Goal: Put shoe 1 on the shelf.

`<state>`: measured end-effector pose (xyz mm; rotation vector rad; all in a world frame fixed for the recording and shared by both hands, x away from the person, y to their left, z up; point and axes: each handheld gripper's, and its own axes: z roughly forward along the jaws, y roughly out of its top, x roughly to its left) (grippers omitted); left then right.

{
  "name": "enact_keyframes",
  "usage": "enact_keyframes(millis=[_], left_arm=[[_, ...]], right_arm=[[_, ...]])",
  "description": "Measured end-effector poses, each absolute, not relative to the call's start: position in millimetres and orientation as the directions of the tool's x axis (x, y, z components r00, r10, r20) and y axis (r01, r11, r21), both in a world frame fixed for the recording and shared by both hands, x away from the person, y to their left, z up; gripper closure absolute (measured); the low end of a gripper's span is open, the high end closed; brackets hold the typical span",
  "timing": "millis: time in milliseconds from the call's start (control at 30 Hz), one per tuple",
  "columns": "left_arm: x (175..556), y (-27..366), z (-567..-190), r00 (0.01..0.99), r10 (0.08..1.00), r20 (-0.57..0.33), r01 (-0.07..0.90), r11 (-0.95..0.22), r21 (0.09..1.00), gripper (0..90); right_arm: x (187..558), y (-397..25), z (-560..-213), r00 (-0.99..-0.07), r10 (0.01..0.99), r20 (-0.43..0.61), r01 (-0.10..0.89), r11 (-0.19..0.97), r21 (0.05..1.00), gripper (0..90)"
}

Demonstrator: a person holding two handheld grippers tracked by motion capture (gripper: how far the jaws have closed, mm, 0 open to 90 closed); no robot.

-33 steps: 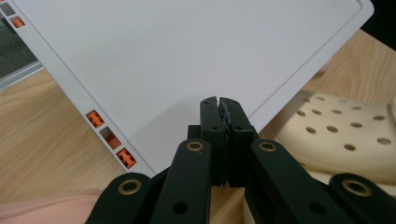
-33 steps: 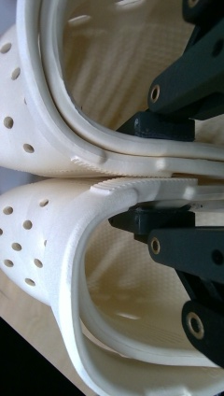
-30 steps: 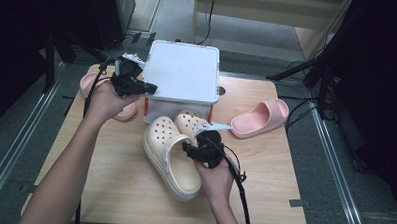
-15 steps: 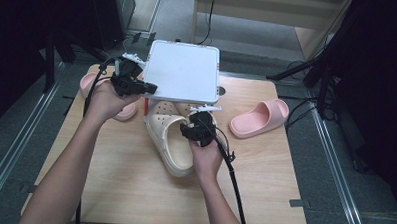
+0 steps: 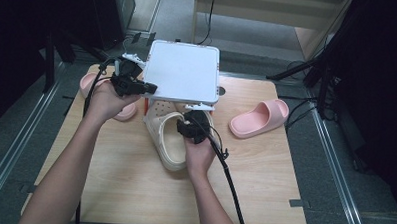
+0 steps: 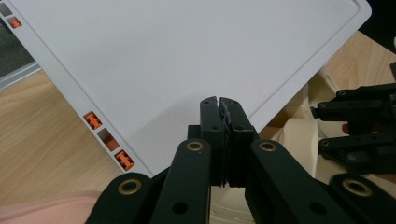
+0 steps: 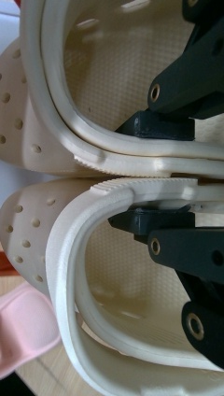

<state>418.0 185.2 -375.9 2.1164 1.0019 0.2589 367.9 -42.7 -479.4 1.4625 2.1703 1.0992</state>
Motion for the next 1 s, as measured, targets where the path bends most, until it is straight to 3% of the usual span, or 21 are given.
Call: enact_keyframes(millis=[433,767,1000], left_arm=[[418,185,-376,0.671,0.730,-0.131,0.574,-0.399,0.715,88.9],[418,186,-377,0.671,0.729,-0.135,0.573,-0.394,0.719,88.9],[418,185,-376,0.670,0.730,-0.133,0.573,-0.395,0.718,88.8]], right_arm=[[369,-41,-486,-0.437,0.887,0.150,0.644,0.192,0.741,63.3],[363,-43,-483,-0.466,0.868,0.169,0.626,0.189,0.757,52.2],[355,-51,-476,-0.484,0.857,0.176,0.625,0.198,0.755,50.7]])
